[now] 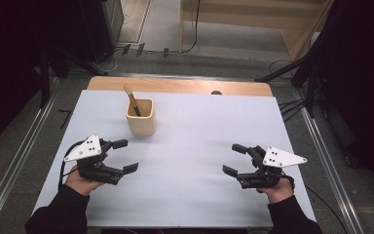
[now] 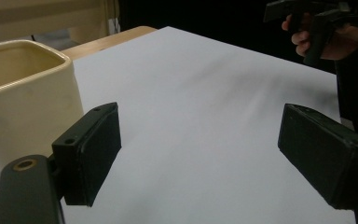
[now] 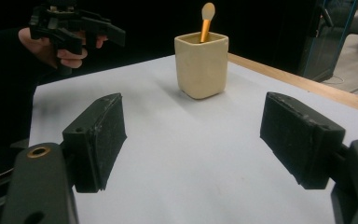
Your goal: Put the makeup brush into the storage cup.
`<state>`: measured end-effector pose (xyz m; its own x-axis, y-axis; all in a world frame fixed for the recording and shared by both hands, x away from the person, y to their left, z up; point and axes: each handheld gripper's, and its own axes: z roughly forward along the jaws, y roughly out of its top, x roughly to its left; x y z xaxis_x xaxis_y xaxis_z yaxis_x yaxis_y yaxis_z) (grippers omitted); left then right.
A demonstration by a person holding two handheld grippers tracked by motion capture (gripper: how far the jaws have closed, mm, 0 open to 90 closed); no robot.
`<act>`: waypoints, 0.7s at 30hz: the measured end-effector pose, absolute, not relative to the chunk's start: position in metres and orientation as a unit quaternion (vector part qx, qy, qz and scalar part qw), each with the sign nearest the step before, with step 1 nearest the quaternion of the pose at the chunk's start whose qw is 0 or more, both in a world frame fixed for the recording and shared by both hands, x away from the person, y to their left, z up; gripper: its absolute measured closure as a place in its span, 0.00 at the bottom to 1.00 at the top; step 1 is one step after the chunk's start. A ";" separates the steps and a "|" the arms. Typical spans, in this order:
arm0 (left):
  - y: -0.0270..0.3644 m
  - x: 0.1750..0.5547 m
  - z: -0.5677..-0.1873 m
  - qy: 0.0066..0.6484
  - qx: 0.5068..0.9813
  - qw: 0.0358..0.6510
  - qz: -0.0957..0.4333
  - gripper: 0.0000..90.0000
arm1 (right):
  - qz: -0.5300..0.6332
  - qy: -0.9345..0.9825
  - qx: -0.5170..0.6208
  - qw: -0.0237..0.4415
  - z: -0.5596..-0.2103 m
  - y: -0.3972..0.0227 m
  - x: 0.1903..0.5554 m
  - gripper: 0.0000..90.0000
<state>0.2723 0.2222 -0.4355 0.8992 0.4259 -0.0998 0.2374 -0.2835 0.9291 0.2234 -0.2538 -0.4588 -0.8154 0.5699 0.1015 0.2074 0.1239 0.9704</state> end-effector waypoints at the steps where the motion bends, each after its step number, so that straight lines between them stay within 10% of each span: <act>1: 0.224 0.270 -0.436 0.206 0.797 0.562 0.084 0.15 | 0.606 0.735 0.263 0.152 -0.459 -0.254 0.223 0.26; 21: 0.239 0.247 -0.438 0.216 0.794 0.560 0.097 0.15 | 0.607 0.728 0.274 0.164 -0.456 -0.264 0.205 0.25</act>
